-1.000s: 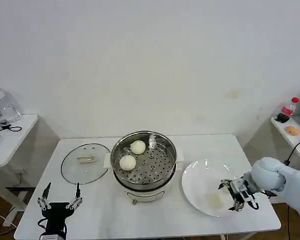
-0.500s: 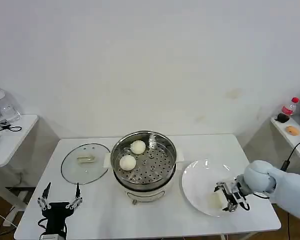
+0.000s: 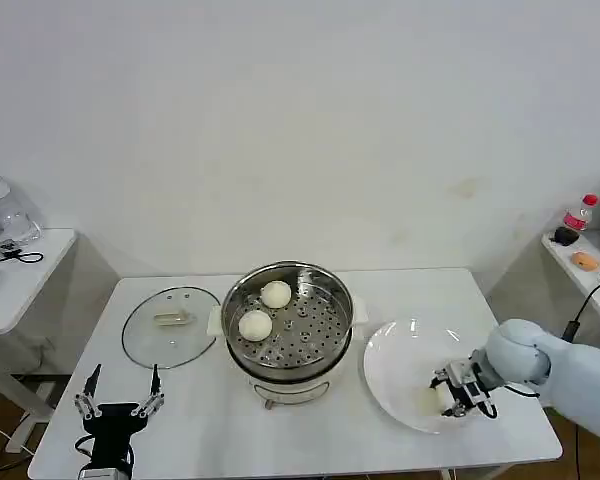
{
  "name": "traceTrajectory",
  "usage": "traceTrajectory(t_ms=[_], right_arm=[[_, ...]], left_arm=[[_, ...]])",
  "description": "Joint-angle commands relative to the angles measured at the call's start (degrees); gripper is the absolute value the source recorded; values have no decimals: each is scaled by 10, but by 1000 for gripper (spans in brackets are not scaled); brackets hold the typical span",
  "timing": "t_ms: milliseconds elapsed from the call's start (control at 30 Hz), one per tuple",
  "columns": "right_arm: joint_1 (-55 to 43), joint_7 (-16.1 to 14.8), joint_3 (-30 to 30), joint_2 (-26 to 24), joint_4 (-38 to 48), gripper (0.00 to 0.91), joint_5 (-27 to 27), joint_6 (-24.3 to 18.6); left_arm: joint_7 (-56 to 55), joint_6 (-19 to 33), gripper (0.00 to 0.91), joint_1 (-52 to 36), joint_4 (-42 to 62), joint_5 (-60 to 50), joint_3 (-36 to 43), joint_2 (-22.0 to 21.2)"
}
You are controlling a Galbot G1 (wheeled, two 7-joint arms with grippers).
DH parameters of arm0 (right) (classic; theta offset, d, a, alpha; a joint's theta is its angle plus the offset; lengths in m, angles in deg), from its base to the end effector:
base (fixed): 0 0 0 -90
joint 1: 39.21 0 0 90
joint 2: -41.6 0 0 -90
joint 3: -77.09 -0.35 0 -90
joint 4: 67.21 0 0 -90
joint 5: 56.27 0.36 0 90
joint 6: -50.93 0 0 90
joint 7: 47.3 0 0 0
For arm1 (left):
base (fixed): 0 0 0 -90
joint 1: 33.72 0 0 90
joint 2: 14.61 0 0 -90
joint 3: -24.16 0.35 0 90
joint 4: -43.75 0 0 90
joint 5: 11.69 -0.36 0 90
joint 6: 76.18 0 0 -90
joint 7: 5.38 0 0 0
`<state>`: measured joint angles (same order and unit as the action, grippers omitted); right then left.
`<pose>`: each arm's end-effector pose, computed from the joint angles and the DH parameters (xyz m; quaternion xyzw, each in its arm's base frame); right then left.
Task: Take steamed baozi put them in steamer then cover it.
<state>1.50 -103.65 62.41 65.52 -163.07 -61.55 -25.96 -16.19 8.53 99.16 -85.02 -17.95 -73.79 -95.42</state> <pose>0.3955 -0.1459 -0.2206 0.5498 -0.5141 0.5522 0.3584 0.1242 0.0582 -0.2747 0.0985 -0.9793 -0.1661 0.0602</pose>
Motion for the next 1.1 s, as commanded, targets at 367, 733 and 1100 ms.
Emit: traceTrajectory(t_ms=[367,733,1100], right_arm=[[-255,-52,-23,26,26,605,101,-16],[-421,-45,88,154,41,615,148,-8],[-423,-58,139,316,54,615,167,-45]], left_arm=[[1,-1,907,-9,0,13,-4,8],[1,-5,907,-9,-11,15,-8,8],[2,-7,907,6,-38,15,-26,0]])
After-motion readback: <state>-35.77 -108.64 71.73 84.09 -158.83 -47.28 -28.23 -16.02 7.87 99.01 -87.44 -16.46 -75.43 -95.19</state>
